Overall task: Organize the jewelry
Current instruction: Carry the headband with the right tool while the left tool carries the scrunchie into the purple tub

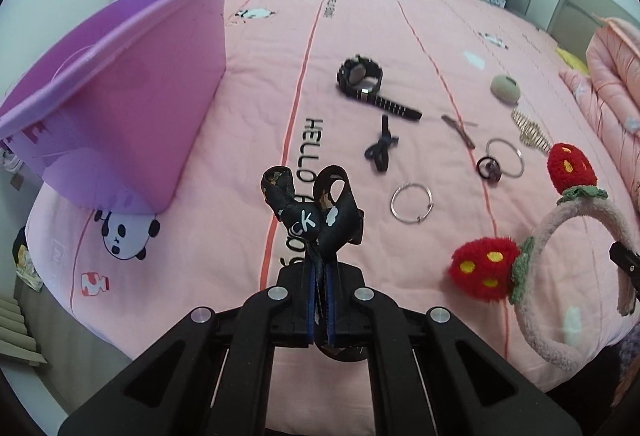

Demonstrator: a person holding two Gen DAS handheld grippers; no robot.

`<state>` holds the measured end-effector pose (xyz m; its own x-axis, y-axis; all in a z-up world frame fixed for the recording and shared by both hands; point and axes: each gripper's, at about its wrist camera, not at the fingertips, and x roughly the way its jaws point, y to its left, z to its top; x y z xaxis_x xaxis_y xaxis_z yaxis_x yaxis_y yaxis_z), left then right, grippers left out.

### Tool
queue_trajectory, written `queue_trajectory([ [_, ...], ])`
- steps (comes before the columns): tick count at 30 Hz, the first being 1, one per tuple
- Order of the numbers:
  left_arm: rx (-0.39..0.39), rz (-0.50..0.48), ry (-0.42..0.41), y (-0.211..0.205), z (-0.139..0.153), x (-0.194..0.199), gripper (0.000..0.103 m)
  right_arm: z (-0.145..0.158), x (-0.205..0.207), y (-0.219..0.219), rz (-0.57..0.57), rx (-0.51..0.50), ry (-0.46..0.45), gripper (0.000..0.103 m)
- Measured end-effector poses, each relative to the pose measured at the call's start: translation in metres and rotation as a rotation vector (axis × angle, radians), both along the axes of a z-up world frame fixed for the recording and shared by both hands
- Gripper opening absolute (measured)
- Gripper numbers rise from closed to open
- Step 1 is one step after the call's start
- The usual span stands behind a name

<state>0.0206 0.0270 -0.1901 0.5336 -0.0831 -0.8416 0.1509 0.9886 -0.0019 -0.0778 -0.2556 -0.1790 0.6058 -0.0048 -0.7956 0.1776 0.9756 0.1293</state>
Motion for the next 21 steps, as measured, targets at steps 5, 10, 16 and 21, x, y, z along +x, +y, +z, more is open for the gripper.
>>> queue_trajectory([
  [5, -0.003, 0.009, -0.032, 0.005, 0.024, 0.000, 0.004, 0.028, 0.003, 0.002, 0.012, 0.004, -0.068, 0.011],
  [10, -0.015, 0.012, -0.075, 0.010, 0.057, 0.003, 0.004, 0.059, 0.016, 0.013, 0.045, 0.018, -0.135, 0.011],
  [16, -0.052, 0.001, -0.151, 0.021, 0.110, 0.011, 0.004, 0.103, 0.051, 0.039, 0.119, 0.024, -0.218, 0.012],
  [21, -0.063, 0.046, -0.230, 0.051, 0.161, 0.031, 0.004, 0.148, 0.097, 0.071, 0.192, 0.047, -0.288, 0.012],
])
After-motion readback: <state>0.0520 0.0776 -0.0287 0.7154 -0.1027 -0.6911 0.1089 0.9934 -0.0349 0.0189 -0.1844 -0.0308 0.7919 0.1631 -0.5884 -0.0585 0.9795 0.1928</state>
